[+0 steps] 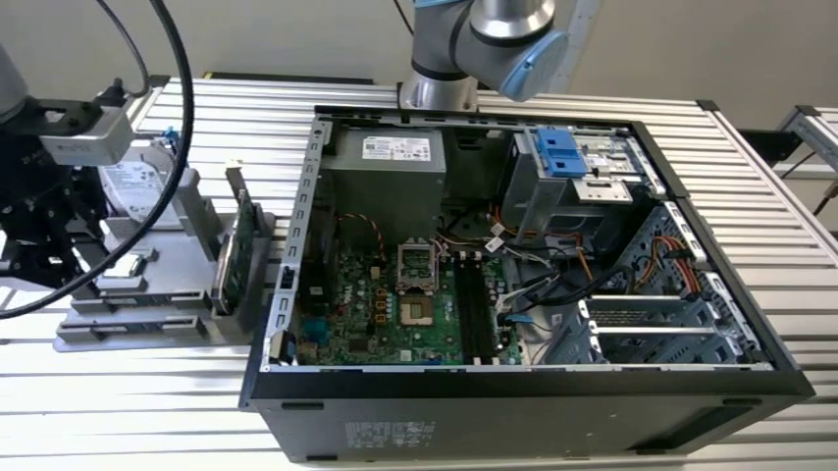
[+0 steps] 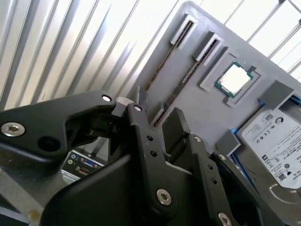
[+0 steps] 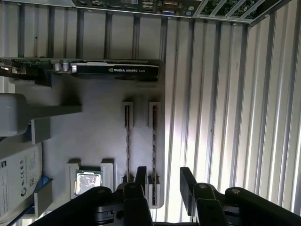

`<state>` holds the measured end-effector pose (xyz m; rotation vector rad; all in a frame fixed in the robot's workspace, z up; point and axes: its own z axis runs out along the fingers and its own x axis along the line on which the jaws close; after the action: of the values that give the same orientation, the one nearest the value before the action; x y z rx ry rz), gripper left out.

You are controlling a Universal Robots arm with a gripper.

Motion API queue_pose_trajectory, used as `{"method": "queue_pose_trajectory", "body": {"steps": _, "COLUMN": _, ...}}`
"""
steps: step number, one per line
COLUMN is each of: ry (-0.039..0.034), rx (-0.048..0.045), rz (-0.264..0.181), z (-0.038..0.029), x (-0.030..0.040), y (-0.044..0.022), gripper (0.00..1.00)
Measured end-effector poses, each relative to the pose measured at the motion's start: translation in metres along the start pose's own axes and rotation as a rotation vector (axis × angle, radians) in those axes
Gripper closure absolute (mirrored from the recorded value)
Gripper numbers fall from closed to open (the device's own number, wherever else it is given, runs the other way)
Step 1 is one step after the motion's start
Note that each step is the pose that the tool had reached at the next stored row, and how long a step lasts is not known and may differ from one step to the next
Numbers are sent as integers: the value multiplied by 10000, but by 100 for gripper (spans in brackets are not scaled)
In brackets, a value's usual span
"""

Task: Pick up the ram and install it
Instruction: 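Pick up the ram and move it above insertion slot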

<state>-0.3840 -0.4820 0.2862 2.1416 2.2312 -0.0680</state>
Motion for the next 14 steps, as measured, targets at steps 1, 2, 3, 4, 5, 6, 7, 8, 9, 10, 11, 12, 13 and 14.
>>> {"method": "queue_pose_trajectory", "body": {"steps": 1, "ry": -3, "rx": -3, "rz": 13, "z": 15, "x": 1, "y": 0, "gripper": 0}}
{"method": "queue_pose_trajectory", "body": {"steps": 2, "ry": -5, "rx": -5, "rz": 25, "z": 28, "x": 2, "y": 0, "gripper": 0}}
{"method": "queue_pose_trajectory", "body": {"steps": 3, "ry": -6, "rx": -7, "rz": 34, "z": 41, "x": 3, "y": 0, "gripper": 0}}
{"method": "queue_pose_trajectory", "body": {"steps": 4, "ry": -8, "rx": -9, "rz": 38, "z": 54, "x": 3, "y": 0, "gripper": 0}}
{"method": "queue_pose_trajectory", "body": {"steps": 5, "ry": -11, "rx": -9, "rz": 42, "z": 66, "x": 4, "y": 0, "gripper": 0}}
{"method": "queue_pose_trajectory", "body": {"steps": 6, "ry": -14, "rx": -12, "rz": 46, "z": 79, "x": 5, "y": 0, "gripper": 0}}
{"method": "queue_pose_trajectory", "body": {"steps": 7, "ry": -17, "rx": -14, "rz": 48, "z": 90, "x": 6, "y": -1, "gripper": 0}}
{"method": "queue_pose_trajectory", "body": {"steps": 8, "ry": -19, "rx": -18, "rz": 51, "z": 106, "x": 7, "y": 0, "gripper": 0}}
{"method": "queue_pose_trajectory", "body": {"steps": 9, "ry": -21, "rx": -20, "rz": 52, "z": 120, "x": 8, "y": 0, "gripper": 0}}
{"method": "queue_pose_trajectory", "body": {"steps": 10, "ry": -23, "rx": -21, "rz": 52, "z": 135, "x": 9, "y": 0, "gripper": 0}}
{"method": "queue_pose_trajectory", "body": {"steps": 11, "ry": -26, "rx": -21, "rz": 52, "z": 148, "x": 10, "y": -1, "gripper": 0}}
{"method": "queue_pose_trajectory", "body": {"steps": 12, "ry": -29, "rx": -22, "rz": 52, "z": 164, "x": 11, "y": 0, "gripper": 0}}
{"method": "queue_pose_trajectory", "body": {"steps": 13, "ry": -32, "rx": -21, "rz": 52, "z": 180, "x": 12, "y": 0, "gripper": 0}}
{"method": "queue_pose_trajectory", "body": {"steps": 14, "ry": -35, "rx": -21, "rz": 52, "z": 195, "x": 13, "y": 0, "gripper": 0}}
